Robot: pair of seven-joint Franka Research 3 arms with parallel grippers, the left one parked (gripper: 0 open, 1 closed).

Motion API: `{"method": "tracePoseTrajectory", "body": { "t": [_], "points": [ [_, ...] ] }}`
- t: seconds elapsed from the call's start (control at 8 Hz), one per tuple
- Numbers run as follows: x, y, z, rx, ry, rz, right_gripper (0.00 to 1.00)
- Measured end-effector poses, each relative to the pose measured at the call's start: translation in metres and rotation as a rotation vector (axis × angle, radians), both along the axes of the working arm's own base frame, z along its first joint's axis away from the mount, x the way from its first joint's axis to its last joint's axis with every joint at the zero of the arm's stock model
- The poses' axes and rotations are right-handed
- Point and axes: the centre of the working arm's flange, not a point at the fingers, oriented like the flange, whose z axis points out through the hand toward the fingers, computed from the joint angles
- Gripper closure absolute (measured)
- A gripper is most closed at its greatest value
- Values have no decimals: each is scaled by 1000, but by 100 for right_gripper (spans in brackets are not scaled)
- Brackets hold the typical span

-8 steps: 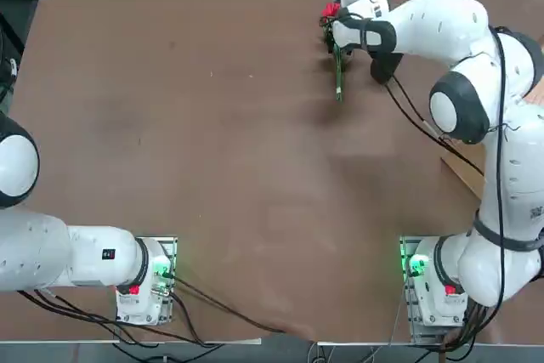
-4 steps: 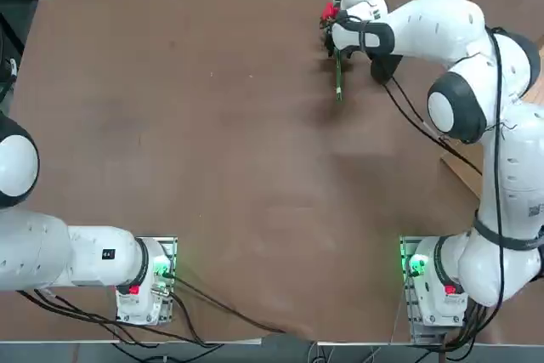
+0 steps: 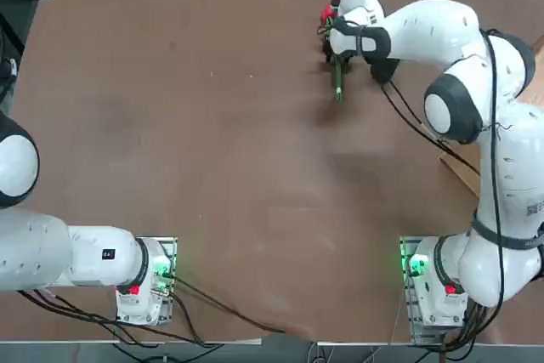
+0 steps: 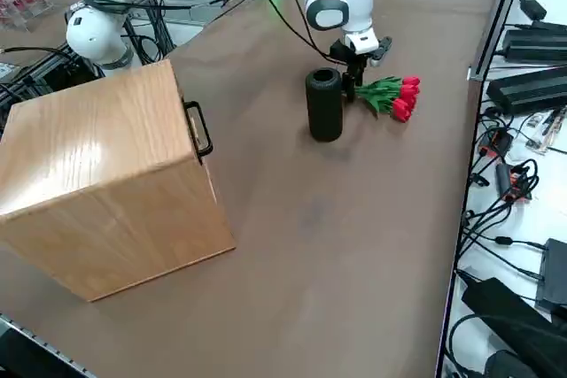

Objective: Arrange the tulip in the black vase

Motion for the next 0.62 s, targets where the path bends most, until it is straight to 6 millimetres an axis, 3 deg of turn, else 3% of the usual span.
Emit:
{"method": "tracePoseTrajectory", "body": {
  "t": [0.38, 0.62],
  "points": [
    [-2, -1, -2, -2, 5, 0, 22],
    [0, -1, 4, 1, -4, -2, 60]
  ]
}}
